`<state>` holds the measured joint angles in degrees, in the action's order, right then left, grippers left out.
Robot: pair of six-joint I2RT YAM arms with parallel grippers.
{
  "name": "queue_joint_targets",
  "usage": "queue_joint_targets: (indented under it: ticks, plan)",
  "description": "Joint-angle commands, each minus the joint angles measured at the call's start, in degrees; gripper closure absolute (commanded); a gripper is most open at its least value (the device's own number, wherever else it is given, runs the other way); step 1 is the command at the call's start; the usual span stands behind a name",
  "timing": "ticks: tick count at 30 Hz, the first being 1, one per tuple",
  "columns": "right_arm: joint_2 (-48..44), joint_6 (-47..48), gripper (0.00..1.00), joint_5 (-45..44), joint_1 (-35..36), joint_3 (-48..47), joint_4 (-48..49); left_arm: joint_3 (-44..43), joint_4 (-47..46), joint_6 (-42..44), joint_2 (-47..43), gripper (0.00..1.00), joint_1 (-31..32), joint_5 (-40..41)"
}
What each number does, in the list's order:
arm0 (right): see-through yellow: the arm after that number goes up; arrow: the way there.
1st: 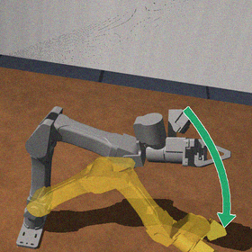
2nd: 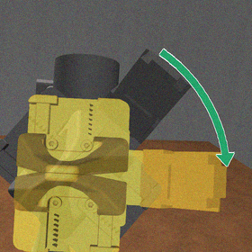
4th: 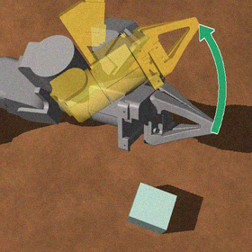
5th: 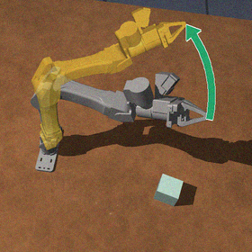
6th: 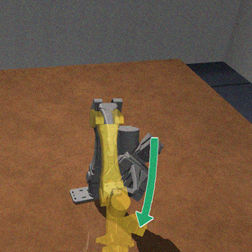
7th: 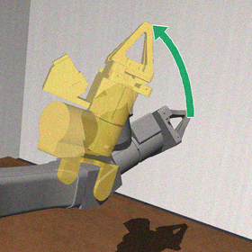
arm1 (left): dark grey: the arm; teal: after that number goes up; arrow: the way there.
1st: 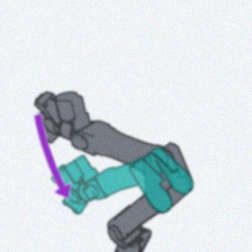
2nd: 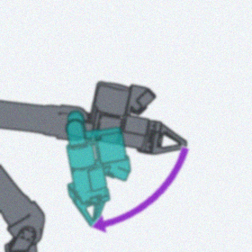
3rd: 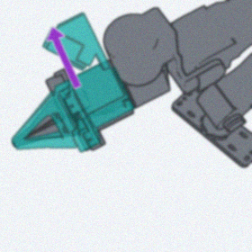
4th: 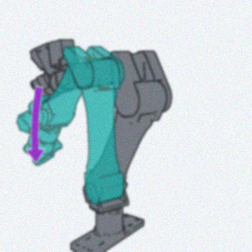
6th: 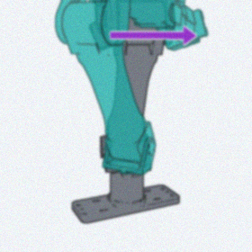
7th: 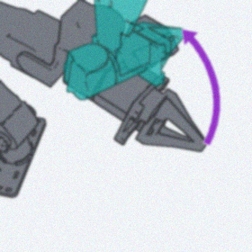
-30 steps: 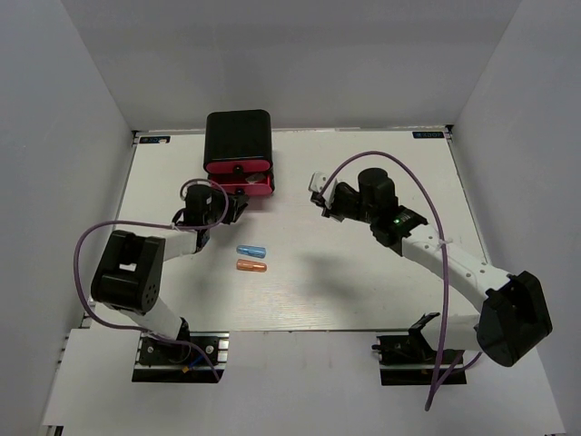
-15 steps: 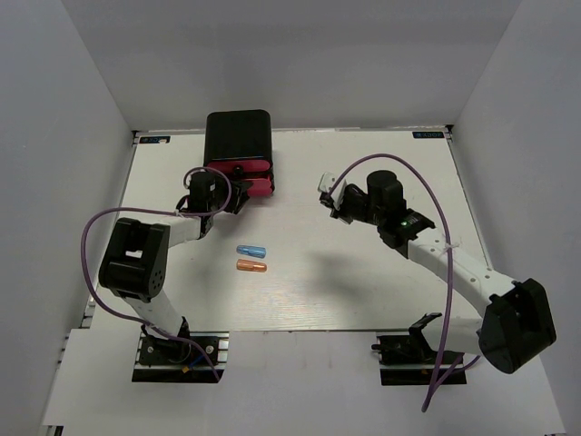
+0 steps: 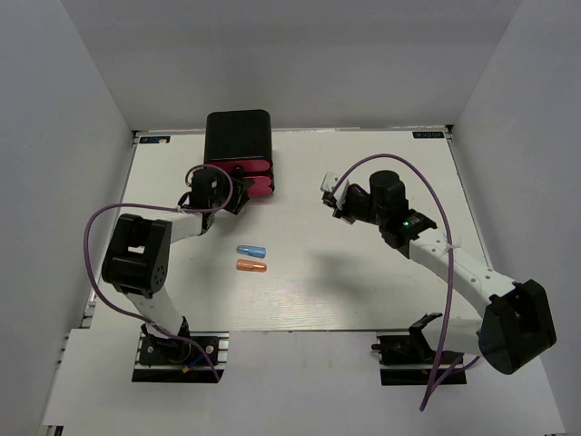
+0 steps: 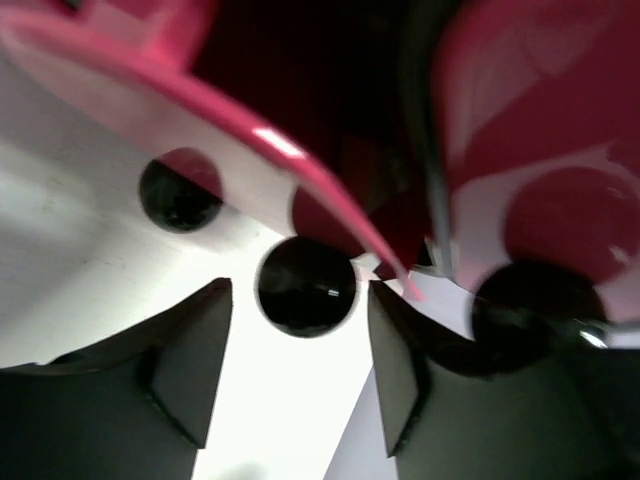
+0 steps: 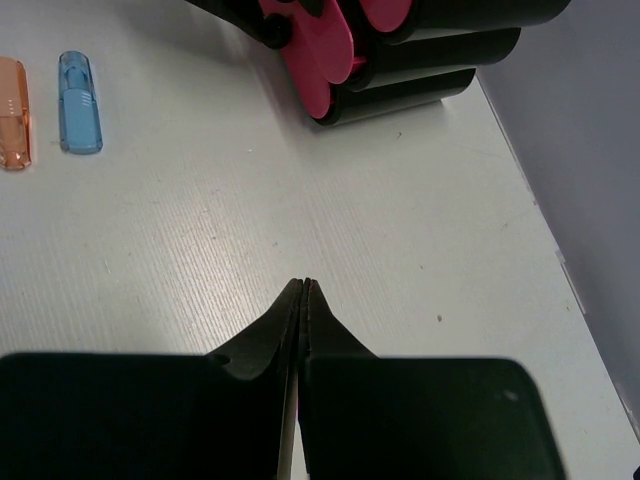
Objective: Sort the stationery into containers
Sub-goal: Close the drawer, then open the drawer
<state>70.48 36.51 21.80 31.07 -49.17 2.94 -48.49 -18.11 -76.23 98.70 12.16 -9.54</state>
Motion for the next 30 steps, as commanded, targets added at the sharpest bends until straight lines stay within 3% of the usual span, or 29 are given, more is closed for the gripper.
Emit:
queue_joint_targets:
  ticks: [1,15,18,19,22,25,30]
  plan:
    - [-1.48,-0.30,1.00,0.96,-0.57,0.21,0.58,-2.31,0.18,0.20,0.53,0.32,-0.21,1.10]
    - [-1.31,-0.30,1.00,1.23,-1.36,0.56,0.93,-4.86,-0.43,0.20,2.91,0.25,-0.21,1.10]
    - [-1.22,-0.13,1.00,1.40,-1.63,0.56,0.93,-4.34,-2.53,0.20,2.91,0.37,-0.21,-0.29]
    - [-1.31,0.05,1.00,1.40,-1.45,0.65,0.93,-3.46,-3.15,0.20,2.30,0.47,-0.21,-1.09]
    - [-1.48,0.14,1.00,1.40,-1.71,0.91,0.75,-1.87,-4.04,3.09,0.36,0.56,-0.21,-2.41]
    - [-1.75,0.23,1.00,1.49,-1.89,1.53,0.84,-0.38,-4.04,8.09,-1.30,0.56,-0.21,-4.60]
    - [-1.57,0.23,1.00,1.84,-1.98,1.79,1.02,2.35,-4.57,13.99,-3.33,0.40,-0.21,-6.98]
